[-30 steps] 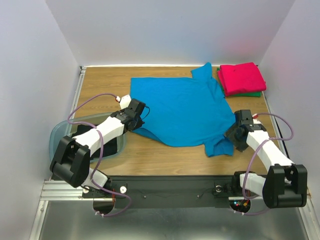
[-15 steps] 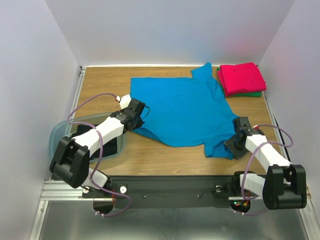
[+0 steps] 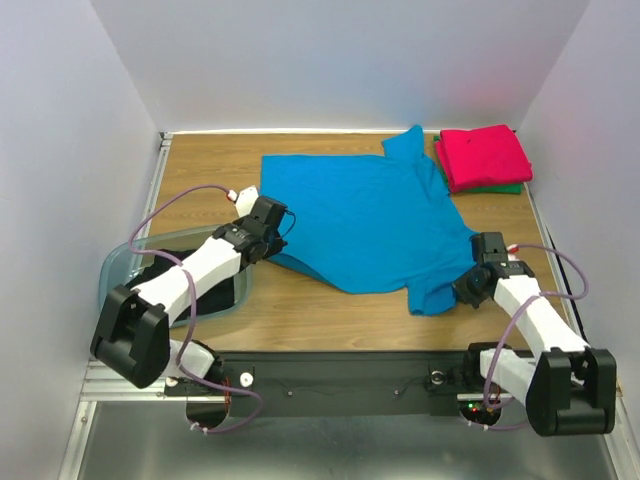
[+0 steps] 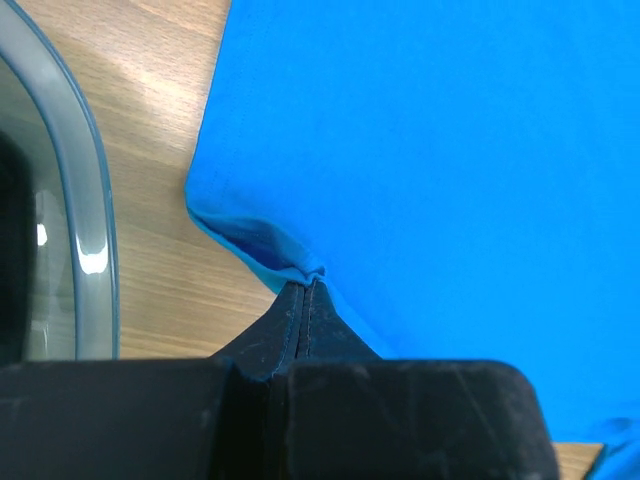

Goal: Fold and stack the t-shirts
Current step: Fold the tshirt

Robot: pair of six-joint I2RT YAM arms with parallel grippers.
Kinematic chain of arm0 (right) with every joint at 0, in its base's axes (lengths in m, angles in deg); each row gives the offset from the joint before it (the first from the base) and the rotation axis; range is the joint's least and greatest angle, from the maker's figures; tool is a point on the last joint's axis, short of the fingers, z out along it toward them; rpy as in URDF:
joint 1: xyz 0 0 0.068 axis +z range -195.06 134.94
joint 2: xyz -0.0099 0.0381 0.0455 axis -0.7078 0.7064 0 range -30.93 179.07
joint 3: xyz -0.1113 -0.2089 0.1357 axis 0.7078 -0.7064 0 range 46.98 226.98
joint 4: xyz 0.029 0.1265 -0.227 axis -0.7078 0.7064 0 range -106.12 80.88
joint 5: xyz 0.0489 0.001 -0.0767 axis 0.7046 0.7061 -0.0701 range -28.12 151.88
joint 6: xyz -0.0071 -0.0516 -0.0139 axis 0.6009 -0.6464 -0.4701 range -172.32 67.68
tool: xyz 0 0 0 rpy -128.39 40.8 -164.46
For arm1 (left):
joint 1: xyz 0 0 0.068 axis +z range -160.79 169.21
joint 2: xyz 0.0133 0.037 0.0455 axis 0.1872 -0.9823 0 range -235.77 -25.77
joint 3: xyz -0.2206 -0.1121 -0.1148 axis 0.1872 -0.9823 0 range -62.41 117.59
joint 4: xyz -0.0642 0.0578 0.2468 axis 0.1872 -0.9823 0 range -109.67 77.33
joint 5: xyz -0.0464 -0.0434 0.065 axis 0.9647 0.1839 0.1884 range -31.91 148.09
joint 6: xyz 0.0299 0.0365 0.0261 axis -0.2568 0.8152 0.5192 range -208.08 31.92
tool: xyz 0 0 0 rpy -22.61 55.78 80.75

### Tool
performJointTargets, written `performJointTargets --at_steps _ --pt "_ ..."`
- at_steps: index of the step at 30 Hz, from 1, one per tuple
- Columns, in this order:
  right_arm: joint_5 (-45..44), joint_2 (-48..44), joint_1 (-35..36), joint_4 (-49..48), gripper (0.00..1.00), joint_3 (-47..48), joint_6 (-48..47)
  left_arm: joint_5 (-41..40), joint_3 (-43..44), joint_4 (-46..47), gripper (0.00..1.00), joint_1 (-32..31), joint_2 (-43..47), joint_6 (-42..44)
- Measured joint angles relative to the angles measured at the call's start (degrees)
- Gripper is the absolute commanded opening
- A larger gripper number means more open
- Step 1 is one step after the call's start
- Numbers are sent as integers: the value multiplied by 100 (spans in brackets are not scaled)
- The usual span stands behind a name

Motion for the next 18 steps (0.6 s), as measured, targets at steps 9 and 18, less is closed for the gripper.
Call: performJointTargets --at_steps 9,18 --pt "-321 -942 0 107 0 2282 -741 -28 476 -363 0 -2 1034 212" --pt "-553 -968 0 177 0 5239 -1290 197 2704 -404 0 -20 2146 804"
